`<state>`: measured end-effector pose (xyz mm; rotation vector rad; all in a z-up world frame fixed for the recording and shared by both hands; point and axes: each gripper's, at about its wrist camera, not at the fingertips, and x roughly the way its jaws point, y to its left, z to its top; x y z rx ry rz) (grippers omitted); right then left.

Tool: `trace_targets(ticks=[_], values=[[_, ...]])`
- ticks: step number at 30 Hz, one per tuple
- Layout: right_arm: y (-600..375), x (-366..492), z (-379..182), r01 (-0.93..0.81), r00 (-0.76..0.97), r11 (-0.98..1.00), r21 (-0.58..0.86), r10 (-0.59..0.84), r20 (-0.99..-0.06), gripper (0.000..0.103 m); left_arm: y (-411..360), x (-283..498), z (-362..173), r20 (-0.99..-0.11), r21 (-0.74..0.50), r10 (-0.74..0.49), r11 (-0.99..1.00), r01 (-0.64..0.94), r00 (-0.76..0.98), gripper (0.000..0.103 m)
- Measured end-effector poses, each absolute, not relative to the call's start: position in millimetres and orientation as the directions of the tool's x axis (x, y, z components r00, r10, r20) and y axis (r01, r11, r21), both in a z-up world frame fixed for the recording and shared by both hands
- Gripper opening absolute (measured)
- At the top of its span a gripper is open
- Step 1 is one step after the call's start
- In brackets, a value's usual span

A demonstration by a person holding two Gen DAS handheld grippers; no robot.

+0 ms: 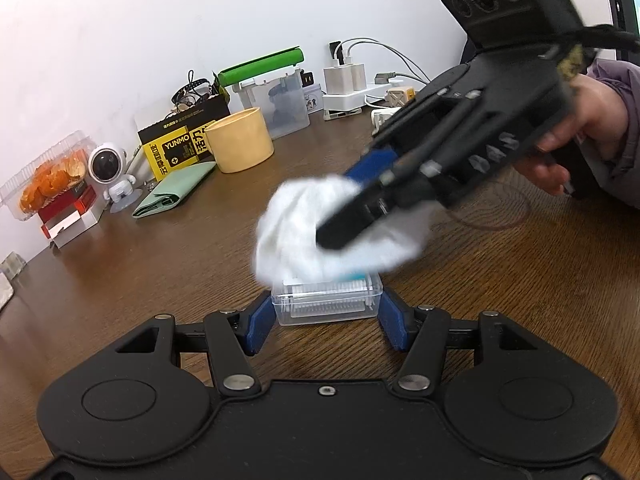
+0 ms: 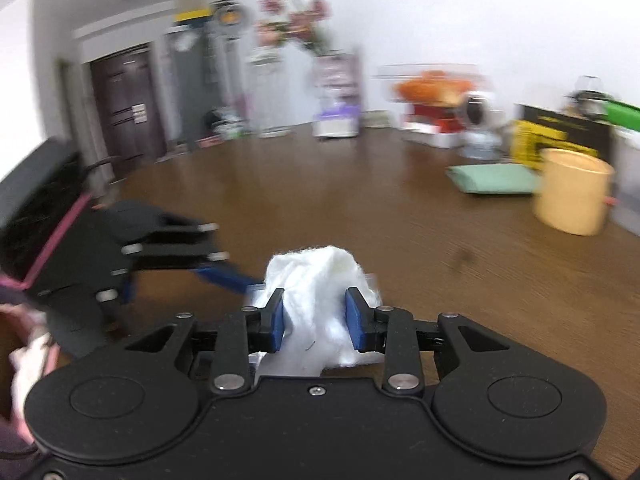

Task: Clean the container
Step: 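Rub the cotton wad across the box lid again with the right gripper, then wipe the cotton wad along the box lid edge with the right gripper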

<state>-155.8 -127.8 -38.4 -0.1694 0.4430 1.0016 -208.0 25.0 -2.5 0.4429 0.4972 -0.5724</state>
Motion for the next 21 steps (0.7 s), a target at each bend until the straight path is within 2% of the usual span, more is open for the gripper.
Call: trace_targets(ticks=[6, 10, 18, 21], values=[[-133.9, -160.3, -32.4, -0.838, 0.469, 0.545, 0.031, 0.748, -0.469, 0.033, 25.0, -204.9, -1.9, -0.552, 0.264, -0.395, 0.753, 0.603, 0.734, 0.057], [-146.0, -146.7, -32.7, -0.792, 0.52, 0.607, 0.07, 0.729, -0.445, 0.033, 23.9, -207.2, -2.7, -0.551, 0.267, -0.394, 0.752, 0.603, 0.736, 0.057], [-127.6, -159.4, -37.0, -0.848, 0.457, 0.529, 0.046, 0.771, -0.443, 0.034, 25.7, -204.3, -1.8, -0.556, 0.252, -0.4, 0.755, 0.606, 0.729, 0.057], [-132.4, -156.3, -36.5, -0.829, 0.479, 0.557, 0.051, 0.754, -0.45, 0.034, 25.2, -205.3, -2.4, -0.555, 0.253, -0.399, 0.754, 0.606, 0.73, 0.057]])
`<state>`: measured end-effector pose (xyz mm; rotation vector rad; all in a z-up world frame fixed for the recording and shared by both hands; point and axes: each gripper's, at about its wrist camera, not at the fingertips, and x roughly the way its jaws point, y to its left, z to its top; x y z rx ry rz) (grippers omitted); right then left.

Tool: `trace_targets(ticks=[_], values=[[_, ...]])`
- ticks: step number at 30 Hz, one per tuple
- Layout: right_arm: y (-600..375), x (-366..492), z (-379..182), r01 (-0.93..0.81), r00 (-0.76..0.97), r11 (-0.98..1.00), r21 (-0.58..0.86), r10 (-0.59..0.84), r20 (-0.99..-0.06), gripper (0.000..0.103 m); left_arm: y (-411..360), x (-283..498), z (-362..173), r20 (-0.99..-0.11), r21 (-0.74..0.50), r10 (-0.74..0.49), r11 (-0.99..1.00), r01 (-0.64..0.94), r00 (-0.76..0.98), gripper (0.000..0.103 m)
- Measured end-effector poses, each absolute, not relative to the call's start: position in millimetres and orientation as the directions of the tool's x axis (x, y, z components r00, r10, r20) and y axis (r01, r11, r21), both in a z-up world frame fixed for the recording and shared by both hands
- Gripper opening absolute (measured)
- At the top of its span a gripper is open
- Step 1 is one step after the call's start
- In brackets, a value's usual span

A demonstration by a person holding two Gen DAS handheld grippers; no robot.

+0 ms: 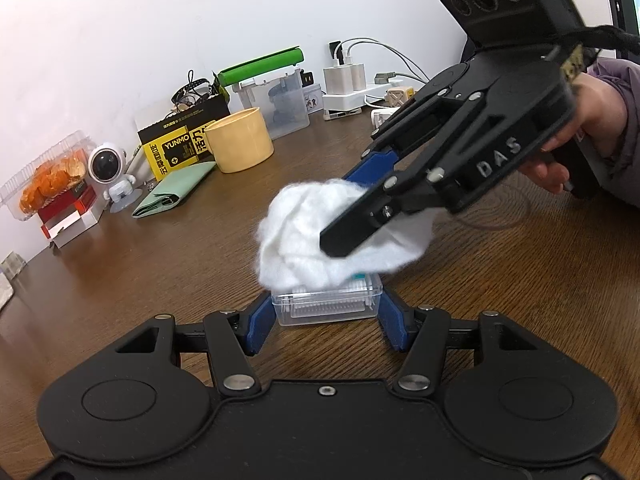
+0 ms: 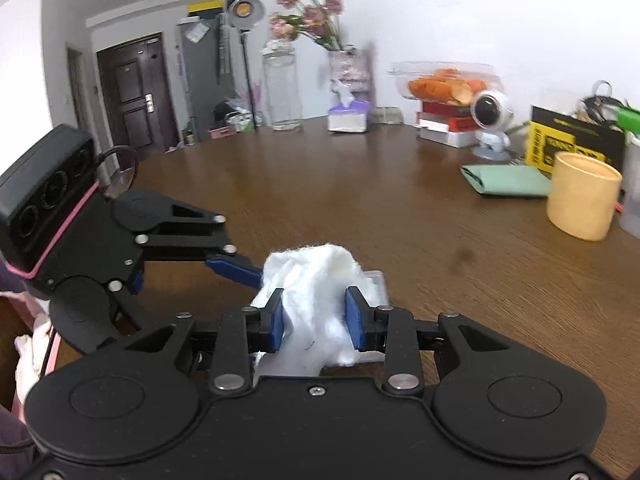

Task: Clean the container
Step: 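Wipe the cotton wad along the box lid edge with the right gripper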

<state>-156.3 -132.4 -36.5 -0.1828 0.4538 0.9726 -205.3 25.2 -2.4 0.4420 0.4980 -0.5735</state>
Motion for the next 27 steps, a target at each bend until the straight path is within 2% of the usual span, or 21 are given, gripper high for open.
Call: trace_targets(ticks=[4, 12, 18, 23, 27], values=[[-137.0, -151.4, -37.6, -0.795, 0.53, 0.606, 0.044, 0.727, -0.438, 0.034, 26.1, -204.6, -2.5, -0.555, 0.254, -0.4, 0.754, 0.606, 0.73, 0.057], [-124.9, -164.5, -36.6, -0.858, 0.451, 0.514, 0.016, 0.768, -0.455, 0.033, 25.9, -205.7, -3.3, -0.555, 0.253, -0.4, 0.754, 0.606, 0.73, 0.057], [-138.0, -152.4, -36.0, -0.785, 0.543, 0.619, 0.034, 0.712, -0.445, 0.033, 28.3, -203.6, -2.8, -0.556, 0.25, -0.401, 0.754, 0.607, 0.728, 0.057], [-125.3, -166.0, -36.1, -0.868, 0.434, 0.496, 0.03, 0.786, -0.441, 0.033, 27.4, -204.9, -2.9, -0.554, 0.255, -0.399, 0.753, 0.606, 0.73, 0.057], [-124.5, -166.4, -35.8, -0.865, 0.441, 0.502, 0.015, 0.773, -0.456, 0.033, 27.7, -204.6, -2.7, -0.555, 0.254, -0.4, 0.753, 0.606, 0.73, 0.057]])
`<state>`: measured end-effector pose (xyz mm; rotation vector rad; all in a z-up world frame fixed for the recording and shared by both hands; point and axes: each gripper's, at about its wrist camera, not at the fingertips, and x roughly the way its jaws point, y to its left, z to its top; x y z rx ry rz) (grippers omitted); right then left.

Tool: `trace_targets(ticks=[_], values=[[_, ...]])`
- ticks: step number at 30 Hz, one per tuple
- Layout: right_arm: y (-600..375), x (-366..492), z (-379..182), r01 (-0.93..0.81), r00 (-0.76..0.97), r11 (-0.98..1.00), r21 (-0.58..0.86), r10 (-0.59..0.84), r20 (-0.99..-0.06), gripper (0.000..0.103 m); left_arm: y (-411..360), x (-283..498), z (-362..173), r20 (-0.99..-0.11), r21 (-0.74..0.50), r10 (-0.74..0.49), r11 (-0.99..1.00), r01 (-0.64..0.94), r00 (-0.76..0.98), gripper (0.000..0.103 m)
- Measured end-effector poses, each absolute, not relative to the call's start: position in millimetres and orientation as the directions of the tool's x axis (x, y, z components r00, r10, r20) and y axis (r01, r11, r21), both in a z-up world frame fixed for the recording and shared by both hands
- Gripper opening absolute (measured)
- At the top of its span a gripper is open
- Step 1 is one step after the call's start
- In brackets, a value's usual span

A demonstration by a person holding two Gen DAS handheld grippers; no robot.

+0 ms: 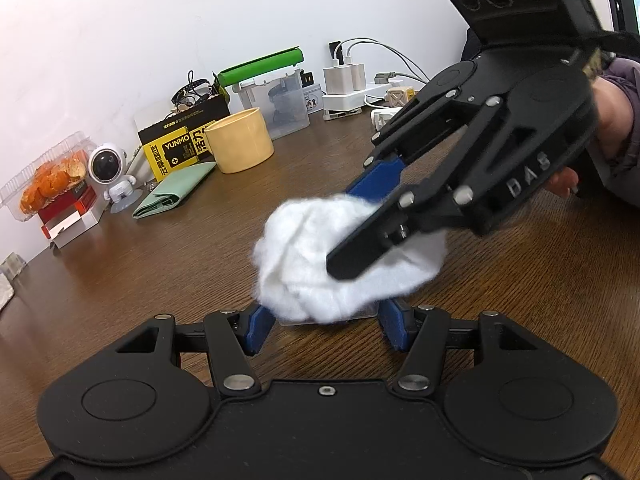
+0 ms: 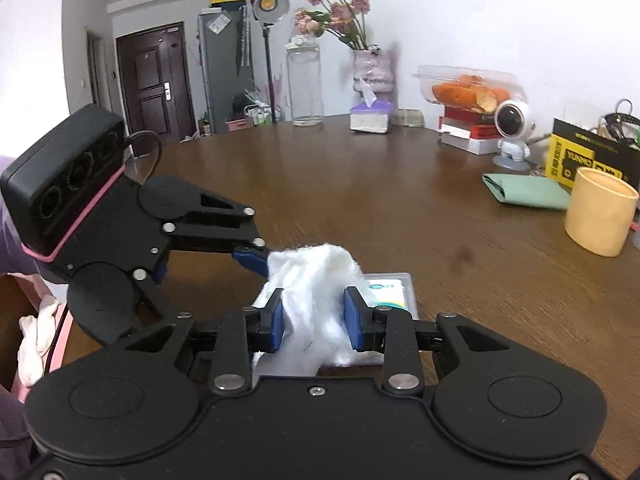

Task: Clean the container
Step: 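Wipe the cotton wad along the box lid edge with the right gripper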

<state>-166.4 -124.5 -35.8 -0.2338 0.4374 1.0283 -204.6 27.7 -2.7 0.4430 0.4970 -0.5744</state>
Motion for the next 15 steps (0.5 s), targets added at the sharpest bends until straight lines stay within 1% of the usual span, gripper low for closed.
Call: trace_targets(ticks=[3, 6, 9, 12, 15], values=[[-134.2, -156.0, -34.4, -0.813, 0.51, 0.582, 0.026, 0.732, -0.453, 0.033, 27.5, -205.5, -3.3, -0.554, 0.255, -0.4, 0.753, 0.606, 0.73, 0.057], [-139.6, -149.4, -35.6, -0.786, 0.534, 0.616, 0.046, 0.716, -0.449, 0.033, 27.3, -206.4, -3.3, -0.554, 0.255, -0.4, 0.753, 0.606, 0.73, 0.057], [-134.4, -154.4, -36.6, -0.817, 0.496, 0.574, 0.05, 0.746, -0.444, 0.033, 27.9, -205.9, -3.0, -0.554, 0.256, -0.4, 0.753, 0.606, 0.73, 0.057], [-124.3, -164.1, -36.7, -0.886, 0.373, 0.456, 0.086, 0.81, -0.453, 0.033, 27.6, -206.8, -3.0, -0.553, 0.258, -0.399, 0.753, 0.606, 0.731, 0.057], [-124.9, -165.0, -35.1, -0.876, 0.403, 0.48, 0.053, 0.788, -0.465, 0.032, 27.3, -207.0, -3.0, -0.553, 0.26, -0.398, 0.752, 0.605, 0.732, 0.057]])
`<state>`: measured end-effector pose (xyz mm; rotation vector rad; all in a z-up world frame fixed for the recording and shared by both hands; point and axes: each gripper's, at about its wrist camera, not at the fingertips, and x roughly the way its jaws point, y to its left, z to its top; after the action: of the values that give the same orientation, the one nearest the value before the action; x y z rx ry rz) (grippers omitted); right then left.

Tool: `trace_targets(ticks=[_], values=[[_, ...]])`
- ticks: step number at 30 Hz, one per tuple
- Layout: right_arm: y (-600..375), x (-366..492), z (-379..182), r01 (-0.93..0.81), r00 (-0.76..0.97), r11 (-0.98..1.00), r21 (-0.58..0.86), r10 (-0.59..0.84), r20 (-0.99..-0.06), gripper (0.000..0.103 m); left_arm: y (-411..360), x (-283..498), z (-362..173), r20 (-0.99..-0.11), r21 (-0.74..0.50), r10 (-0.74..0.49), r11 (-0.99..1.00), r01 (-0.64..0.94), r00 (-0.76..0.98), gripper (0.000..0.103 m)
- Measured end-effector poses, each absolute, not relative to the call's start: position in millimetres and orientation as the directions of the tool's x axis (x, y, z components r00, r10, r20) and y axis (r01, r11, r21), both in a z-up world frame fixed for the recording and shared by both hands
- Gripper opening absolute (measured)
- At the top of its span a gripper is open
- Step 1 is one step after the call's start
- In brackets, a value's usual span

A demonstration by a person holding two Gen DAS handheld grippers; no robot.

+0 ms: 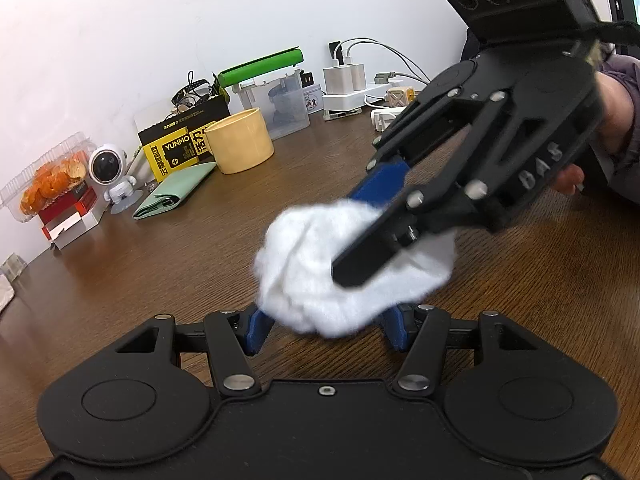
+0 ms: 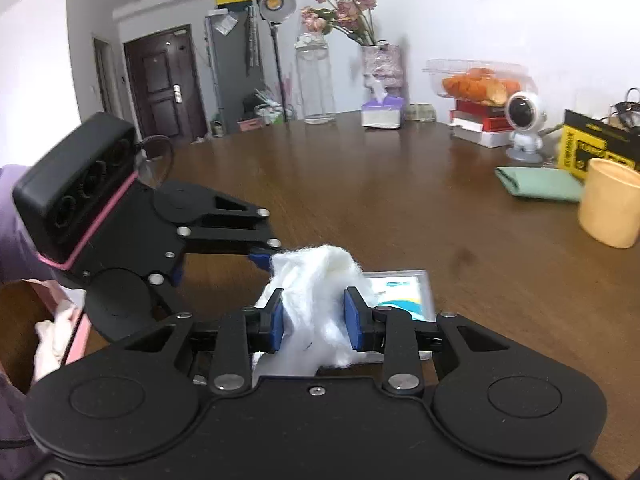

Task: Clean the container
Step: 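Wipe the cotton wad along the box lid edge with the right gripper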

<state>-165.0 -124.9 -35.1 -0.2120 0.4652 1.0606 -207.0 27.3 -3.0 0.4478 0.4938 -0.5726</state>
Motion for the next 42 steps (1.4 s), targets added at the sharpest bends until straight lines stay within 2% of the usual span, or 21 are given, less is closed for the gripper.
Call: trace_targets(ticks=[5, 8, 11, 15, 19, 22, 27, 31, 35, 38, 42], values=[[-143.5, -146.2, -35.8, -0.766, 0.555, 0.64, 0.055, 0.702, -0.446, 0.034, 26.6, -208.6, -3.1, -0.554, 0.257, -0.399, 0.753, 0.606, 0.731, 0.057], [-142.7, -146.3, -36.3, -0.798, 0.495, 0.59, 0.125, 0.759, -0.422, 0.034, 26.6, -208.8, -2.9, -0.554, 0.256, -0.4, 0.753, 0.606, 0.731, 0.057], [-127.8, -157.5, -36.5, -0.871, 0.381, 0.474, 0.13, 0.819, -0.43, 0.033, 27.4, -207.5, -2.3, -0.554, 0.255, -0.4, 0.753, 0.606, 0.73, 0.057], [-125.8, -159.5, -35.8, -0.868, 0.399, 0.487, 0.095, 0.799, -0.45, 0.033, 28.1, -207.1, -1.5, -0.555, 0.254, -0.401, 0.753, 0.607, 0.729, 0.057], [-138.9, -146.1, -34.5, -0.774, 0.545, 0.63, 0.06, 0.712, -0.443, 0.033, 28.4, -206.8, -1.3, -0.555, 0.253, -0.401, 0.753, 0.607, 0.729, 0.057], [-141.6, -141.9, -36.4, -0.799, 0.478, 0.58, 0.155, 0.771, -0.422, 0.033, 28.6, -206.4, -1.1, -0.556, 0.248, -0.403, 0.754, 0.608, 0.727, 0.057], [-133.8, -153.3, -30.8, -0.86, 0.391, 0.499, 0.106, 0.779, -0.491, 0.032, 27.6, -207.0, -1.4, -0.555, 0.255, -0.398, 0.754, 0.605, 0.731, 0.057], [-140.8, -145.6, -31.7, -0.778, 0.526, 0.627, 0.04, 0.686, -0.503, 0.033, 28.4, -205.8, -1.2, -0.557, 0.248, -0.401, 0.756, 0.606, 0.727, 0.057], [-132.9, -150.7, -35.7, -0.8, 0.508, 0.598, 0.047, 0.719, -0.474, 0.035, 28.8, -206.6, -1.0, -0.558, 0.245, -0.402, 0.756, 0.607, 0.726, 0.057], [-125.4, -161.4, -31.6, -0.859, 0.424, 0.51, 0.044, 0.758, -0.495, 0.034, 28.8, -207.2, -0.9, -0.557, 0.247, -0.401, 0.756, 0.606, 0.727, 0.057], [-130.0, -157.9, -31.5, -0.808, 0.508, 0.59, -0.009, 0.688, -0.519, 0.033, 29.7, -210.3, -1.5, -0.563, 0.219, -0.412, 0.762, 0.61, 0.716, 0.057]])
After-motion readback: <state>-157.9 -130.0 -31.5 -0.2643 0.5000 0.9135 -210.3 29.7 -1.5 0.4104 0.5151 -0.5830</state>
